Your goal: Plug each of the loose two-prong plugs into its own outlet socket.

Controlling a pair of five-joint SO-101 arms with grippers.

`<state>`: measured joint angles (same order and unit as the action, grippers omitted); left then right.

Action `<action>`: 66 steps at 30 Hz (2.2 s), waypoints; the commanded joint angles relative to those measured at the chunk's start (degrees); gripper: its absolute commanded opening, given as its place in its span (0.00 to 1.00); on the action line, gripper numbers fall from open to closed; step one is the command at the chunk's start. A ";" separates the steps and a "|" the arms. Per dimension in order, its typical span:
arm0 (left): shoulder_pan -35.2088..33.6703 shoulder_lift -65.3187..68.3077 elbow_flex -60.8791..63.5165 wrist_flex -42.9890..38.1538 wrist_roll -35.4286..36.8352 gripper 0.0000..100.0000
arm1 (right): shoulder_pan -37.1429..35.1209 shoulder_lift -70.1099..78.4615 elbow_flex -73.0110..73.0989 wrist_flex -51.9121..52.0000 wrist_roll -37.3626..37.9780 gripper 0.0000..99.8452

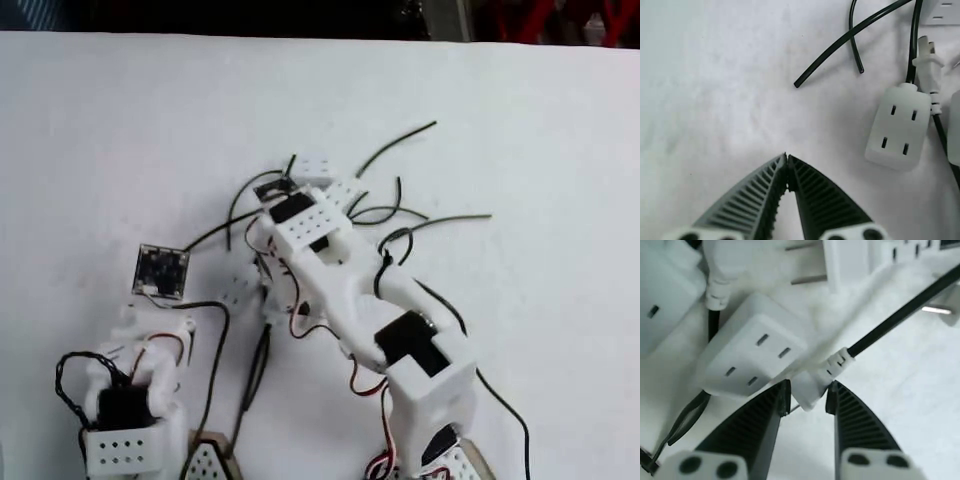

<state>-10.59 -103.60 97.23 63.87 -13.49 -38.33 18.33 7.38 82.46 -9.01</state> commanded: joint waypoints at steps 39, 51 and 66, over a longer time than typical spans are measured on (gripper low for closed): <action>-0.57 -0.57 -0.26 0.00 -0.44 0.02 | 5.32 10.42 -3.08 -0.13 -15.91 0.12; -0.57 -0.57 -0.26 0.00 -0.44 0.02 | 3.82 15.96 -16.00 14.29 -11.34 0.02; -0.57 -0.57 -0.26 0.00 -0.44 0.02 | 14.64 -13.93 -1.76 13.85 20.40 0.02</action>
<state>-10.59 -103.69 97.23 63.87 -13.49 -26.73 13.85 3.08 96.88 2.95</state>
